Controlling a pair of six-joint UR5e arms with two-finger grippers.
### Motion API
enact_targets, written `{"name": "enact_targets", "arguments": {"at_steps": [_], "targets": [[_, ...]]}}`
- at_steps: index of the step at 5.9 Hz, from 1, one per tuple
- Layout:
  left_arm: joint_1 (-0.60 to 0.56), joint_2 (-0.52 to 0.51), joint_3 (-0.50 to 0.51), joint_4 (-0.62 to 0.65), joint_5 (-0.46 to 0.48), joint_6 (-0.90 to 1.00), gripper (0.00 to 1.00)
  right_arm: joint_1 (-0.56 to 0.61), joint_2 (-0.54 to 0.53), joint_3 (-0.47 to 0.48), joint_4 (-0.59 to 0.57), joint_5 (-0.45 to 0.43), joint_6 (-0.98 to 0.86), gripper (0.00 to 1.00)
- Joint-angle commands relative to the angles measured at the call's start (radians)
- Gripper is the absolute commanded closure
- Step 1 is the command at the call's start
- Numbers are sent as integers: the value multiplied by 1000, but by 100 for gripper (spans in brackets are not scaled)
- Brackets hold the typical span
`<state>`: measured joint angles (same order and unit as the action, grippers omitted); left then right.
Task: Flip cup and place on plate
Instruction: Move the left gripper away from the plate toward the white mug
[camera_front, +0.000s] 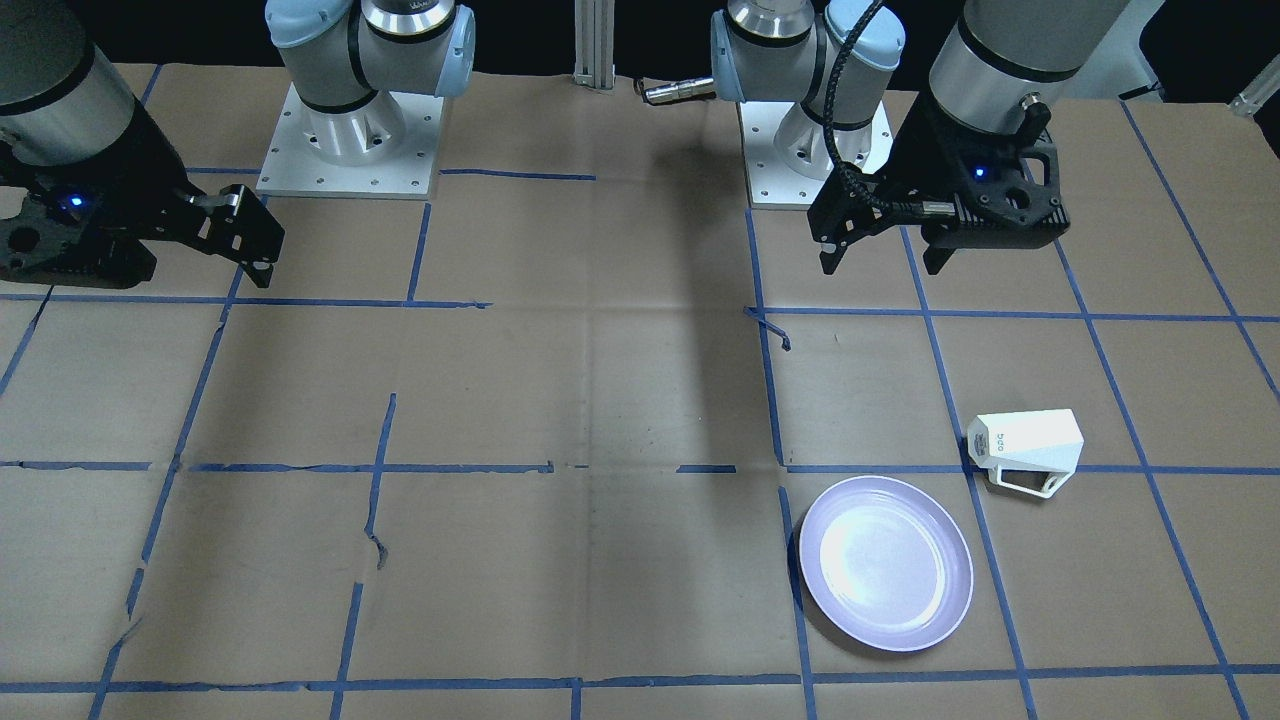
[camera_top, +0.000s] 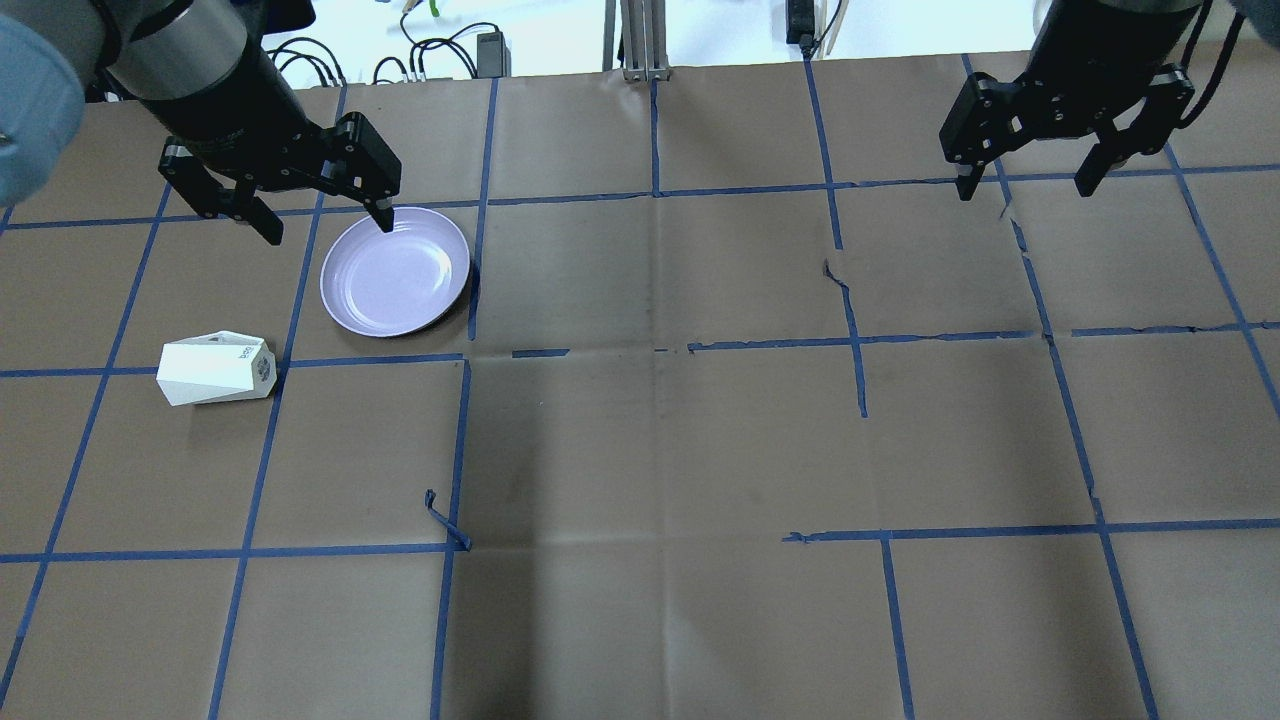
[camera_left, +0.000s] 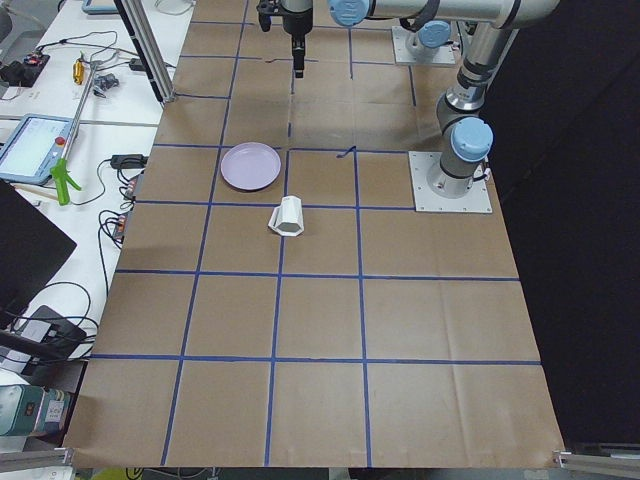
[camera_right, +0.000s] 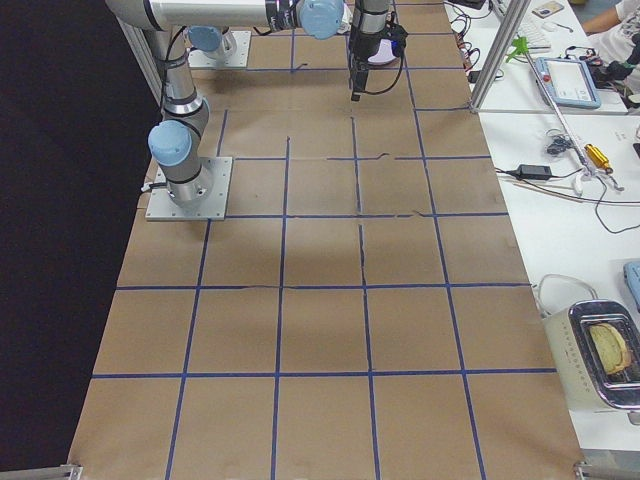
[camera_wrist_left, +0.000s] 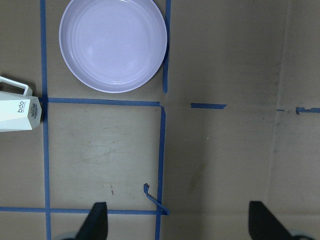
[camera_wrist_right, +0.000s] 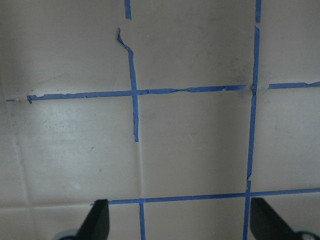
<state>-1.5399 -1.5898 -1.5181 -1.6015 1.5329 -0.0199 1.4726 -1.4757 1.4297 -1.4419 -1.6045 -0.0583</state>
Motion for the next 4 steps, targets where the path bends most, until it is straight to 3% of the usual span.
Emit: {"name": "enact_targets", "arguments": {"at_steps": [1, 4], "targets": [[0, 2, -1, 0, 4, 6, 2, 0, 0, 0, 0, 0, 0, 0], [4, 22, -28, 3, 10, 17, 2, 0, 0, 0, 0, 0, 0, 0]]}}
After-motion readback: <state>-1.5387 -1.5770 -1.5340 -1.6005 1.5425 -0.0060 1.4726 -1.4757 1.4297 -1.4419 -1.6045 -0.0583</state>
